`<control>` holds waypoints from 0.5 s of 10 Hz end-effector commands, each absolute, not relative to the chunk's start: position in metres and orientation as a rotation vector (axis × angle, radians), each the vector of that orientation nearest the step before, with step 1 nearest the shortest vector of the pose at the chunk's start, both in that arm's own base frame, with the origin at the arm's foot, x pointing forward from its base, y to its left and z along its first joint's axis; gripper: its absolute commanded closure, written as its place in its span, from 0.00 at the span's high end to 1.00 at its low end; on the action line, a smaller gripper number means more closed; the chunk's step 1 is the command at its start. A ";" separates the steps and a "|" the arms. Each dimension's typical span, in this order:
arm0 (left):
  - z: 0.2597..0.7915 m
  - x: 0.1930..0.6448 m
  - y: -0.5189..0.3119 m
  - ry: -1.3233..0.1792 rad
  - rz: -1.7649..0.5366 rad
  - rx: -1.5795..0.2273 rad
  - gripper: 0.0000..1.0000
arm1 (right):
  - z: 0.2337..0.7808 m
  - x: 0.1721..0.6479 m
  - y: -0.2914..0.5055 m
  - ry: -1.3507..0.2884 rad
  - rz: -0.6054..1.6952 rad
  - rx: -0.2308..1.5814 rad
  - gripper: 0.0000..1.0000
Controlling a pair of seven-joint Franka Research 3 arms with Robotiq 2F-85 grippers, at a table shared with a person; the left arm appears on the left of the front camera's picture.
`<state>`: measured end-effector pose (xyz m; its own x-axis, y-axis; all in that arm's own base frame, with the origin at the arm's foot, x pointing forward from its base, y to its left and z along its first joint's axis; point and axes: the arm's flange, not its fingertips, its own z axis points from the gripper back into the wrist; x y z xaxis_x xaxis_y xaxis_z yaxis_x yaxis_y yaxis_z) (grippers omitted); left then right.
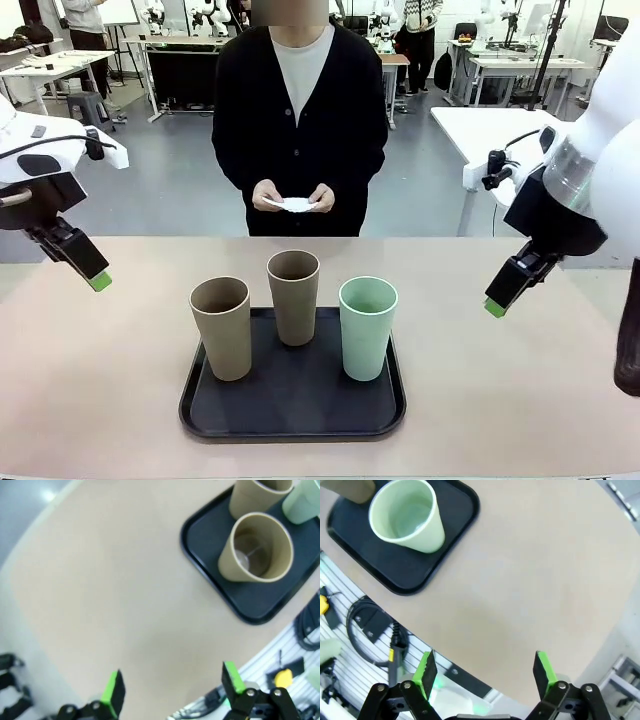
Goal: Place coasters on the table and set cups on them.
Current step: Pick up one Reusable plastic cup and place it on a coaster set by the human.
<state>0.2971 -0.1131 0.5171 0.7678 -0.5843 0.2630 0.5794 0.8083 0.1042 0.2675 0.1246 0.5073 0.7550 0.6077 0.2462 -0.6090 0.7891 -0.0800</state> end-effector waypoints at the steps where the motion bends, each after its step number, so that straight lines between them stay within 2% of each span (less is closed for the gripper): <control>1: 0.510 0.317 -0.100 -0.287 -0.589 -0.254 1.00 | 0.469 0.309 0.086 -0.285 0.600 0.456 1.00; 4: 0.501 0.361 -0.032 -0.223 -0.389 -0.872 1.00 | 0.441 0.334 0.015 -0.299 0.385 0.950 1.00; 5: 0.497 0.373 -0.009 -0.187 -0.313 -0.984 1.00 | 0.428 0.335 -0.013 -0.293 0.287 1.044 1.00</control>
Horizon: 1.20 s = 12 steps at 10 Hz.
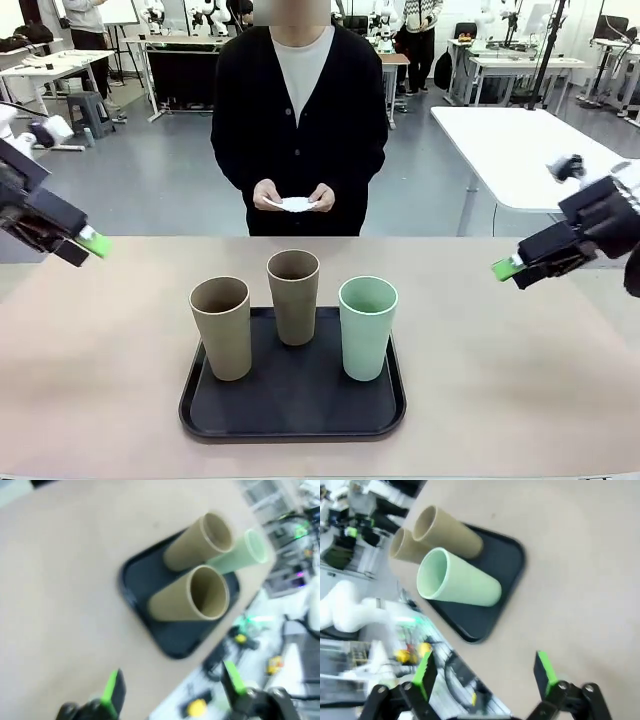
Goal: Place coasters on the table and set cups on them.
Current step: Pick up one Reusable plastic cup and place it on a coaster set by the human.
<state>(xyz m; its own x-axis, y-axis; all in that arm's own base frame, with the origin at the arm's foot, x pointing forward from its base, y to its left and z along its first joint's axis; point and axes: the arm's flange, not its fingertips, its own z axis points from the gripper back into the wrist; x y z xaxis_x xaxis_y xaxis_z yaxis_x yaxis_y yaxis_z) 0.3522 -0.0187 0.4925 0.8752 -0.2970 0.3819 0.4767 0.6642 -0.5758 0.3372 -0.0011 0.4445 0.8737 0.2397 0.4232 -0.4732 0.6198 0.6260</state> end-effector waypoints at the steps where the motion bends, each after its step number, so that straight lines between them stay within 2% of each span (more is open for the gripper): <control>1: 0.490 0.376 0.008 -0.187 -0.229 -1.070 1.00 | 0.419 0.333 -0.035 -0.266 0.230 1.091 1.00; 3: 0.479 0.381 0.048 -0.175 -0.115 -1.135 1.00 | 0.420 0.312 -0.065 -0.261 0.199 1.116 1.00; 7: 0.483 0.353 0.089 -0.196 -0.037 -1.119 1.00 | 0.437 0.263 -0.104 -0.317 0.173 1.102 1.00; 12: 0.469 0.332 0.092 -0.206 -0.018 -1.110 1.00 | 0.448 0.256 -0.110 -0.331 0.181 1.081 1.00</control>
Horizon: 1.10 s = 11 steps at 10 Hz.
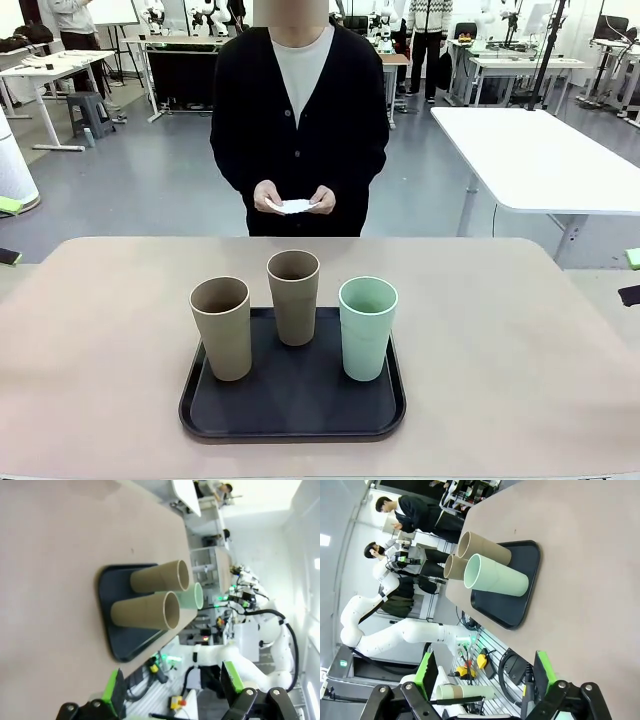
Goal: Place coasters on the table and set cups on them.
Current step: Pick up one Reusable plastic cup and place it on a coaster set by the human.
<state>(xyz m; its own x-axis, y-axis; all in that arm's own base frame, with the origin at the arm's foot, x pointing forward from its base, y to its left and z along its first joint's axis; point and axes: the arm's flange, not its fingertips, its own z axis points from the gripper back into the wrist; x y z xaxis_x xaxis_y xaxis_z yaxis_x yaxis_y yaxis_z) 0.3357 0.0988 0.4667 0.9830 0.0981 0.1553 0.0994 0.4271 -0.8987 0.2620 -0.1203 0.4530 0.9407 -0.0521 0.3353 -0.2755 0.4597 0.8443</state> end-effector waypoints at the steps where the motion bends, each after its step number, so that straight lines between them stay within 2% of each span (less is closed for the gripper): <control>1: 0.467 0.338 0.102 -0.197 0.003 -1.135 1.00 | 0.453 0.261 -0.123 -0.342 0.131 1.096 1.00; 11: 0.467 0.338 0.102 -0.197 0.003 -1.135 1.00 | 0.453 0.261 -0.123 -0.342 0.131 1.096 1.00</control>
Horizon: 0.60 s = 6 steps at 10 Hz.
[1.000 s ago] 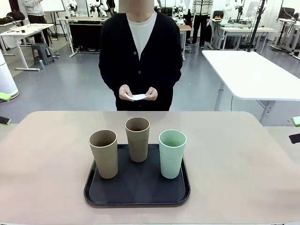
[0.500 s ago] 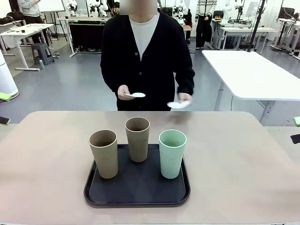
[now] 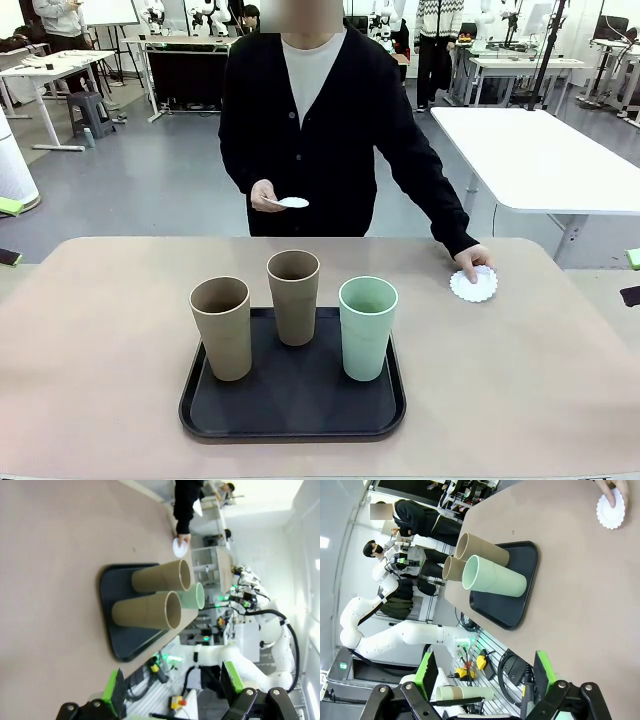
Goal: Place coasters on the table and set cups on them.
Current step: Pick up one Reusable plastic cup and place it on a coaster set by the human.
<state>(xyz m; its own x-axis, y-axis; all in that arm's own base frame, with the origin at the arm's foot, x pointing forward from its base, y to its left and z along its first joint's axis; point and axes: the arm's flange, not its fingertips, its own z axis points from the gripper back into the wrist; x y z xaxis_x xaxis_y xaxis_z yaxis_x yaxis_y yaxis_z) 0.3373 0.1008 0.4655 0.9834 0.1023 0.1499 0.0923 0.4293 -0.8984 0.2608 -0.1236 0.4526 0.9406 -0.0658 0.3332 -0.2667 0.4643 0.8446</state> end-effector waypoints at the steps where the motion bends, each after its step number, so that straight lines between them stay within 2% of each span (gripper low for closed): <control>1: 0.467 0.338 0.102 -0.197 0.003 -1.135 1.00 | 0.453 0.261 -0.123 -0.342 0.131 1.096 1.00; 6: 0.467 0.338 0.102 -0.197 0.003 -1.135 1.00 | 0.453 0.261 -0.123 -0.342 0.131 1.096 1.00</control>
